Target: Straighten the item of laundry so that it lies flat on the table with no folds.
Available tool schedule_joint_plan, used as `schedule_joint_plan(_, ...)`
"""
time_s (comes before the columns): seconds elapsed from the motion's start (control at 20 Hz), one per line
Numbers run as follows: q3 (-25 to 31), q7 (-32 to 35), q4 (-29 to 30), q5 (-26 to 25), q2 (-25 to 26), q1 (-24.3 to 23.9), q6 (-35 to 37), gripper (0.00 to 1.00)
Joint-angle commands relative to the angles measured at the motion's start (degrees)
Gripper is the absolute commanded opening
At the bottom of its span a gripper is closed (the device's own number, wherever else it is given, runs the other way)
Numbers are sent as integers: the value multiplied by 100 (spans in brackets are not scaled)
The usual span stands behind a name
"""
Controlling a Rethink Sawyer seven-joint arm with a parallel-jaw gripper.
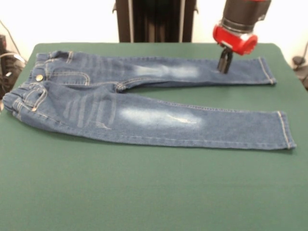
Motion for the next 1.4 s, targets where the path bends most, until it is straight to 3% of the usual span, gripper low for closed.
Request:
schedule_joint_plan(0.05, 706, 1270, 317, 252, 179, -95, -13, 0)
schedule_joint_plan(0.75, 1230, 1496, 688, -115, 732, -545, -1187, 0)
schedule_joint_plan(1.4, 1592, 1764, 514, 198, 1347, -606, -1755, 0)
